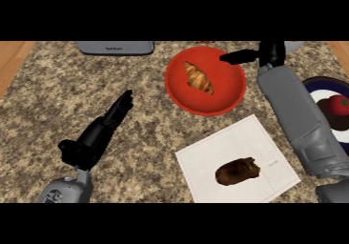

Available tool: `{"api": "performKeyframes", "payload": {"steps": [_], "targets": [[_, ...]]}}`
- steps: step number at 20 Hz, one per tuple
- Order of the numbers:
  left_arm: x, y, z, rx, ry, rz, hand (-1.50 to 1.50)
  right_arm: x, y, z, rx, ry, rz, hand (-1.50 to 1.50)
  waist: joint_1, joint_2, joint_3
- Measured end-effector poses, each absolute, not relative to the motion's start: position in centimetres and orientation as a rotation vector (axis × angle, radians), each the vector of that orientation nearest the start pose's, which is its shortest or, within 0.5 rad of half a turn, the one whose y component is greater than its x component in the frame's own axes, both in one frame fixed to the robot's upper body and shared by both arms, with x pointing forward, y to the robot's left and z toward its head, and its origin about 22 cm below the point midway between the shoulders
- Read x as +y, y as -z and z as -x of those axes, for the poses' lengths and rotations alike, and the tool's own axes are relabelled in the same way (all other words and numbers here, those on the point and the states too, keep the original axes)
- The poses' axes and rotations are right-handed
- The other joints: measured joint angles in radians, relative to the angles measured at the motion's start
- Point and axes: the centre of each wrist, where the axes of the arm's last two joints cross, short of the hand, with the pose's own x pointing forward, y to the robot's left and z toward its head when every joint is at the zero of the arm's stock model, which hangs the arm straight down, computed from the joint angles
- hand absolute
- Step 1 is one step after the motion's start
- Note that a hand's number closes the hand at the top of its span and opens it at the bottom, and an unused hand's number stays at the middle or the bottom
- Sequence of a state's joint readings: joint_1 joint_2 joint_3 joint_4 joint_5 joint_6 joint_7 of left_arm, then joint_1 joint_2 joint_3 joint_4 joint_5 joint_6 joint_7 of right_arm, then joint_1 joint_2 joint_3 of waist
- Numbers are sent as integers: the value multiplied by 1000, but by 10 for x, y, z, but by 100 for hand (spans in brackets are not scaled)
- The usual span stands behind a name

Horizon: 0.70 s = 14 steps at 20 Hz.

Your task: Pick the croissant from the placemat and place it in the bowl

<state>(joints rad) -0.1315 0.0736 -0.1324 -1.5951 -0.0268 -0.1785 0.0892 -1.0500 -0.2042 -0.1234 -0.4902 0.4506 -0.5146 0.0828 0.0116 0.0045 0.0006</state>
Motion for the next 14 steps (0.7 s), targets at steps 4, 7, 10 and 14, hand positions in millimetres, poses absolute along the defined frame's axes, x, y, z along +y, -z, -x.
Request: {"api": "performKeyframes", "payload": {"steps": [4, 7, 10, 14], "targets": [[204, -37, -266, -1591, 375, 163, 0, -244, -95, -446, -1539, -93, 798, -150, -8, -2, 0], [204, -33, -260, -1589, 369, 155, 0, -288, -94, -434, -1554, -42, 793, -150, -14, -5, 0], [204, -36, -260, -1594, 371, 158, 0, -331, -83, -416, -1567, -3, 787, -150, -16, -5, 0], [203, -38, -257, -1592, 376, 168, 0, -377, -71, -390, -1570, -11, 740, -150, -15, -5, 0]]}}
